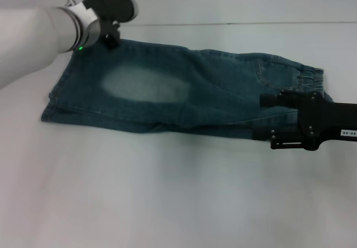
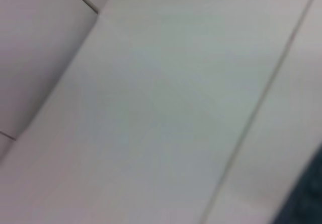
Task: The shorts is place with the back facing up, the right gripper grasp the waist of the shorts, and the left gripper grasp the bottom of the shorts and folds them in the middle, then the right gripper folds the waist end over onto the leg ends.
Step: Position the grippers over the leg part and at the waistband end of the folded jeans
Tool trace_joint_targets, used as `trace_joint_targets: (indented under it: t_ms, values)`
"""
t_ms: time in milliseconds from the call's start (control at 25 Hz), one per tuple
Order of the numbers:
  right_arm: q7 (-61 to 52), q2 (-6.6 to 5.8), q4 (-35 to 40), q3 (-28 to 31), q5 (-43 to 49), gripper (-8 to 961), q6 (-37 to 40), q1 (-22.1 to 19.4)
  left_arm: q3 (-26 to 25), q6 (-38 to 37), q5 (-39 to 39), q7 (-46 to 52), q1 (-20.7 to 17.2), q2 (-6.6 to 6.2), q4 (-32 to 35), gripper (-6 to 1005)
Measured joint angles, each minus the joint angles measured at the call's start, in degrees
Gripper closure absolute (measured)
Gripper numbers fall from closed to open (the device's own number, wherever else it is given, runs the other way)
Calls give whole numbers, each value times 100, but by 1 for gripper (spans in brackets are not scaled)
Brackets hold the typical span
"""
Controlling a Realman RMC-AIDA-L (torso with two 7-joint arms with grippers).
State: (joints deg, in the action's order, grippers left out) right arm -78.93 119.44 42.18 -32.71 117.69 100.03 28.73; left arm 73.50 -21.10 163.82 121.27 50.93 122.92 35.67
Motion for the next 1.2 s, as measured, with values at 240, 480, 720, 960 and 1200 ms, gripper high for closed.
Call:
trace_joint_targets:
  t_ms: [240, 480, 720, 960, 1200]
  values:
    - [0, -6, 0, 32, 0, 38, -12, -28, -147, 350, -5, -26, -51, 93, 26, 858]
    - [0, -17, 11, 77, 0, 38, -63, -63, -815, -497, -165, 6, -230, 101, 447, 598]
    - [-11, -32, 14, 162, -1, 38, -66, -72, -962, -2046, -473, 9, -794, 101, 1484, 390]
    - [23, -13, 92, 353, -1, 38, -110, -210, -1280, -3937, -1246, -120, -1211, 84, 2543, 227]
    - [308, -12, 98, 892, -5, 38, -130, -566, -2664, -5958, -3086, -1212, -1319, 40, 2582, 192]
